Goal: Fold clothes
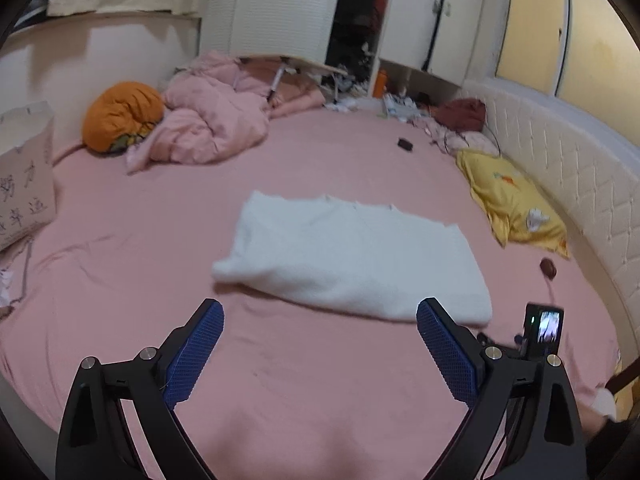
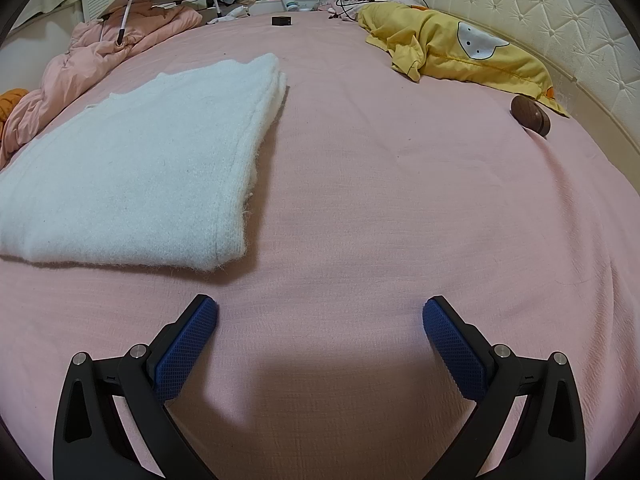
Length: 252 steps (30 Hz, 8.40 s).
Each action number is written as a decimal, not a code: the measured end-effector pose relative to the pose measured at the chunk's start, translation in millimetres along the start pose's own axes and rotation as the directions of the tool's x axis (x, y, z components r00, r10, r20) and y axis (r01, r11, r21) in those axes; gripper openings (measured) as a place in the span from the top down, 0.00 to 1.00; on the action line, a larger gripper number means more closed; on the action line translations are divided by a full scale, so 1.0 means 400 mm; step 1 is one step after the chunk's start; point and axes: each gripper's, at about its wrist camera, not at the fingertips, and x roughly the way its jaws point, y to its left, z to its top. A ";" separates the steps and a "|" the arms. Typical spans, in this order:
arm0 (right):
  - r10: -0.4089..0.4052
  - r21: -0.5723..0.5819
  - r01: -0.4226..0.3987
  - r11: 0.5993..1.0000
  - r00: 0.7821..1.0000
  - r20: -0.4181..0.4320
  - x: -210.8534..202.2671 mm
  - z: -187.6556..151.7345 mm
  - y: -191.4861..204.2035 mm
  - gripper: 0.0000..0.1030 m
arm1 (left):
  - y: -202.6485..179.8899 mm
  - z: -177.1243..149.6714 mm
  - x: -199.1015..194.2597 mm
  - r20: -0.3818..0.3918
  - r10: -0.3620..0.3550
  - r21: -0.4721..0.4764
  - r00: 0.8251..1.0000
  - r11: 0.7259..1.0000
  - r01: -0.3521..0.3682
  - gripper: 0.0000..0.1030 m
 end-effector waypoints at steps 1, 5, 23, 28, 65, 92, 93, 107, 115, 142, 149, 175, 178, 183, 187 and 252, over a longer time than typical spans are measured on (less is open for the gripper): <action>-0.004 0.013 0.004 1.000 1.000 0.006 0.000 -0.001 0.000 0.00 | -0.006 -0.007 0.017 -0.013 -0.009 -0.009 1.000 1.000 0.009 0.06; -0.019 0.009 0.019 1.000 1.000 -0.001 0.000 0.003 0.005 0.00 | -0.018 -0.023 0.096 -0.060 -0.037 -0.037 0.998 0.999 0.034 0.06; 0.750 0.153 -0.735 0.661 0.653 -0.101 0.209 0.645 -0.061 0.00 | 0.304 0.363 0.683 -0.197 -0.308 -0.212 0.931 0.940 0.266 0.06; 0.728 0.259 -0.683 0.683 0.667 -0.161 0.373 0.670 -0.050 0.00 | 0.371 0.412 0.831 -0.211 -0.361 -0.305 0.908 0.907 0.290 0.06; 0.850 -0.078 -0.848 0.525 0.527 -0.013 -0.110 0.582 -0.025 0.92 | 0.319 0.425 0.477 -0.003 -0.491 -0.181 0.871 0.857 0.482 0.87; 0.405 -0.189 -0.611 0.769 0.694 -0.595 -0.242 -0.187 0.047 0.83 | 0.460 -0.274 0.055 -0.559 0.005 -0.134 0.829 0.986 -0.096 0.74; 0.374 -0.215 -0.585 0.782 0.717 -0.589 -0.261 -0.175 0.044 0.82 | 0.465 -0.256 0.042 -0.540 0.062 -0.115 0.840 0.983 -0.146 0.59; 0.310 -0.254 -0.397 0.882 0.895 -0.320 -0.193 -0.121 0.314 0.43 | 0.114 -0.204 0.306 -0.436 0.017 -0.011 0.900 1.000 -0.024 0.09; 0.157 -0.299 -0.356 0.886 0.835 -0.527 -0.208 -0.237 0.182 0.43 | 0.283 -0.329 0.211 -0.611 0.182 0.013 0.770 0.975 -0.221 0.13; 0.351 -0.568 -0.389 0.726 0.919 -0.180 -0.258 0.103 0.517 0.41 | 0.143 -0.330 0.313 -0.373 0.034 -0.095 0.927 0.993 -0.074 0.03; 0.328 -0.776 -0.334 0.535 0.928 -0.174 -0.126 0.194 0.897 0.41 | 0.118 -0.330 0.324 -0.375 0.095 -0.016 0.922 0.994 -0.109 0.00; 0.681 -0.196 -0.744 0.639 0.665 -0.305 -0.028 0.353 0.669 0.88 | 0.199 -0.329 0.292 -0.306 -0.011 -0.166 0.952 0.985 -0.042 0.00; 0.740 -0.083 -0.770 0.632 0.632 -0.231 -0.032 0.383 0.591 0.90 | 0.188 -0.325 0.299 -0.313 0.012 -0.138 0.950 0.989 -0.058 0.00; 0.682 -0.021 -0.685 0.729 0.728 -0.074 -0.062 0.419 0.353 0.91 | 0.178 -0.331 0.298 -0.324 0.049 -0.092 0.945 0.992 -0.083 0.00; 0.537 0.005 -0.537 0.843 0.843 0.020 -0.081 0.442 0.076 0.92 | 0.168 -0.337 0.302 -0.334 0.091 -0.045 0.938 0.993 -0.112 0.00; 0.158 -0.083 -0.151 0.985 0.984 0.085 -0.398 -0.020 -0.100 0.86 | 0.125 -0.351 0.323 -0.316 0.179 0.000 0.932 0.982 -0.188 0.00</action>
